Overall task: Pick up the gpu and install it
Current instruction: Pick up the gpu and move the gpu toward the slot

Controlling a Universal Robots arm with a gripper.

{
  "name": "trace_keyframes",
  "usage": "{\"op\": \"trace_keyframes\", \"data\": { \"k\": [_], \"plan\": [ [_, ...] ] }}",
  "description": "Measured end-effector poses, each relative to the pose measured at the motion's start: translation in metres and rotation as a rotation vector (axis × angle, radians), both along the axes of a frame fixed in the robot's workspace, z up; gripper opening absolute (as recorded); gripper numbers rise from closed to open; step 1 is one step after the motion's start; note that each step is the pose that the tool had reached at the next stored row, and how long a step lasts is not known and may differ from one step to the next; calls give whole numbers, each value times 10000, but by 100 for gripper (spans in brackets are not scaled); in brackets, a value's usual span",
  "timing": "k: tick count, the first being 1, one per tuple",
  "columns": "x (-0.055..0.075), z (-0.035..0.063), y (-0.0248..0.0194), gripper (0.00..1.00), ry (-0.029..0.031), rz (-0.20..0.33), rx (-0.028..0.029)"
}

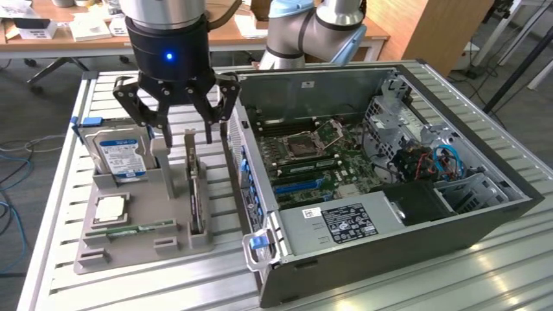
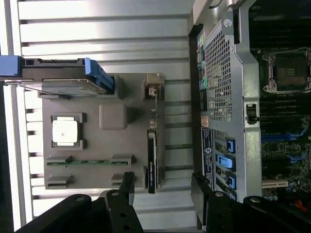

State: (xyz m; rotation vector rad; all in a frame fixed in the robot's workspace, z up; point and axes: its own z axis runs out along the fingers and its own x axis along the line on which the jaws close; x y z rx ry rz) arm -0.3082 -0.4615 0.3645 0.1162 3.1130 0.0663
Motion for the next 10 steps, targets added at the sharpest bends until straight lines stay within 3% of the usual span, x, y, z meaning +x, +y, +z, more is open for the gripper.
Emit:
{"op": "trace_keyframes", "data": {
  "k": [10],
  "plan": [
    [-4,-182,0,59,0,8,0]
  ]
}}
